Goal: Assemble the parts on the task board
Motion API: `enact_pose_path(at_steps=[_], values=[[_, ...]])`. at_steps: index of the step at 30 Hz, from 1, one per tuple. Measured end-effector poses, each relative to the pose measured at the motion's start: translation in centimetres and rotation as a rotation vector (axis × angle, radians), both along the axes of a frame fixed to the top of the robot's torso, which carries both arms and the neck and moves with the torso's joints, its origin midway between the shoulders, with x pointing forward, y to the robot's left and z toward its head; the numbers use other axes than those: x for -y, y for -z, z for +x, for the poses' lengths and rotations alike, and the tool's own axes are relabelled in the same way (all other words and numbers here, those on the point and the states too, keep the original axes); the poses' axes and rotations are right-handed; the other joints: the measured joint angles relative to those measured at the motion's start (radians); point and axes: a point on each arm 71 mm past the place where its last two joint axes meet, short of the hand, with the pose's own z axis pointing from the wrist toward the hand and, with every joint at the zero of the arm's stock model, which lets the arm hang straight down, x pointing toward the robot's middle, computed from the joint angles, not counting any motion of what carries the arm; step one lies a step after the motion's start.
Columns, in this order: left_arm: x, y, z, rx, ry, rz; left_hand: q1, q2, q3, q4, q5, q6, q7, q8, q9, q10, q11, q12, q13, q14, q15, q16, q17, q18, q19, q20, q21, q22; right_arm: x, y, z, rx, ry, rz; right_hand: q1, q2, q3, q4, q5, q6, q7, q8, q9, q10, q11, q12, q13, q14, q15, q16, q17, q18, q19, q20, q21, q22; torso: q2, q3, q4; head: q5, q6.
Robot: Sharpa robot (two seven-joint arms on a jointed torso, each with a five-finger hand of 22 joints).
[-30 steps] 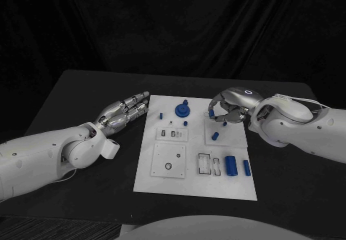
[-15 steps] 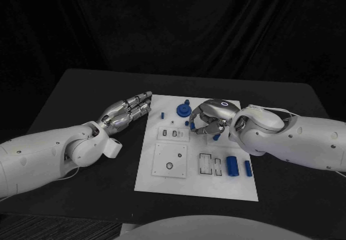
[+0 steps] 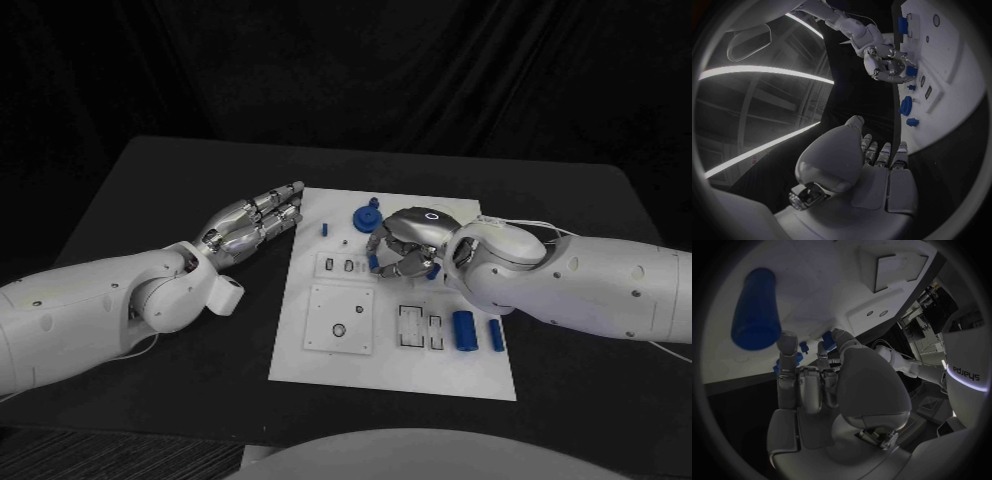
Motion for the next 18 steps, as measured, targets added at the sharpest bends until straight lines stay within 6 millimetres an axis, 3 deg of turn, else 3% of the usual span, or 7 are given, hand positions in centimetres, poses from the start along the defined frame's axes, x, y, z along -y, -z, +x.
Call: enact_pose_path(at_steps=[8, 9, 12, 18], values=[[-0.01, 0.0, -0.02, -0.001, 0.001, 0.0, 0.0, 0.0, 0.0, 0.0, 0.0, 0.0, 0.0, 0.0, 0.0, 0.0, 0.0, 0.0, 0.0, 0.0, 0.0, 0.0, -0.001, 0.0, 0.0, 0.0, 0.0, 0.0, -0.33, 0.05, 0.09, -0.007, -0.006, -0.006, -0.003, -0.003, 0.004, -0.004, -0.019, -0.002, 0.001, -0.014, 0.0, 0.0, 0.007, 0.0, 0.0, 0.0, 0.0, 0.0, 0.0, 0.0, 0.0, 0.0, 0.0, 0.001, 0.0, 0.0, -0.0016, -0.002, -0.003], [-0.01, 0.0, -0.02, -0.001, 0.001, 0.0, 0.0, 0.0, 0.0, 0.0, 0.0, 0.0, 0.0, 0.0, 0.0, 0.0, 0.0, 0.0, 0.0, 0.0, 0.0, 0.0, -0.001, 0.0, 0.0, 0.0, 0.0, 0.0, -0.35, 0.05, 0.1, -0.007, -0.007, -0.007, -0.003, -0.003, 0.004, -0.004, -0.027, -0.009, 0.005, -0.018, 0.014, 0.0, 0.007, 0.0, 0.0, 0.0, 0.0, 0.0, 0.0, 0.0, 0.002, 0.002, -0.001, 0.001, 0.0, 0.0001, -0.0016, -0.002, -0.004], [0.0, 0.0, -0.03, -0.001, 0.001, 0.0, 0.0, 0.0, 0.0, 0.0, 0.0, 0.0, 0.0, 0.0, 0.0, 0.0, 0.0, 0.0, 0.0, 0.0, 0.0, 0.0, -0.001, 0.0, 0.0, 0.0, 0.0, 0.0, -0.4, 0.09, 0.12, -0.01, -0.008, -0.01, -0.008, -0.008, 0.009, -0.008, -0.075, -0.048, 0.015, -0.039, 0.038, 0.002, 0.016, 0.0, 0.0, 0.001, 0.009, -0.004, 0.0, 0.0, 0.004, 0.004, -0.012, 0.003, 0.0, 0.0004, -0.0016, -0.001, -0.005], [-0.01, 0.0, -0.03, -0.001, 0.001, 0.0, 0.0, 0.0, 0.001, -0.001, 0.0, 0.0, 0.0, 0.0, 0.0, -0.004, 0.004, 0.0, 0.0, 0.0, 0.0, 0.0, -0.001, 0.0, 0.0, 0.0, 0.0, 0.0, -0.28, 0.27, 0.22, -0.018, -0.007, -0.021, -0.02, -0.019, -0.007, -0.009, -0.183, -0.133, 0.025, -0.087, 0.015, -0.002, 0.02, 0.0, 0.0, 0.0, 0.015, -0.004, 0.0, 0.0, 0.004, 0.011, -0.024, 0.007, 0.0, 0.0004, -0.0021, 0.0, -0.005]])
